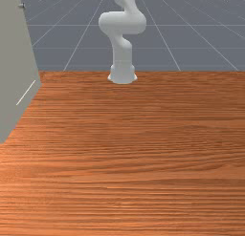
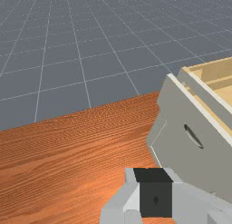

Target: Open the drawer

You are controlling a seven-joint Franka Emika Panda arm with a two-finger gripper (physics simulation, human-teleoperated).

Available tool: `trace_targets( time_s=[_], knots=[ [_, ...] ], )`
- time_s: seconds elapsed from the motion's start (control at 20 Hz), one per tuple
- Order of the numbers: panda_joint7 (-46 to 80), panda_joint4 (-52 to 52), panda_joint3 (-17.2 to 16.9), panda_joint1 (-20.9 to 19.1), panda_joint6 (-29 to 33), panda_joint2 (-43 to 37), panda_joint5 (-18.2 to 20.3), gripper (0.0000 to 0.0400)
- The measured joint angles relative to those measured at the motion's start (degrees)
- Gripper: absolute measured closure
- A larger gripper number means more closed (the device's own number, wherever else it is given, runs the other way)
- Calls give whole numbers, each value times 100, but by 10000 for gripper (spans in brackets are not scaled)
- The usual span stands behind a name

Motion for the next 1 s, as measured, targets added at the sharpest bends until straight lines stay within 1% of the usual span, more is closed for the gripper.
trace_targets(
  time_s=[0.2,0.4,0.45,0.5,0.55,0.6,0.65,0.75,0.8,1.0],
  knots=[
    [-84,627,-580,-368,71,236,-155,400],
    [-294,798,-999,-509,157,346,-123,400],
    [-346,802,-1080,-531,165,371,-114,243],
    [-379,792,-1131,-547,170,385,-109,148],
    [-404,771,-1159,-558,167,393,-113,90],
    [-418,757,-1176,-565,168,402,-118,54],
    [-436,738,-1212,-571,173,415,-109,33],
    [-491,591,-1300,-604,189,479,-118,12],
    [-503,429,-1314,-609,240,504,-127,7],
    [-525,-425,-1307,-579,863,568,-156,1]
  ],
)
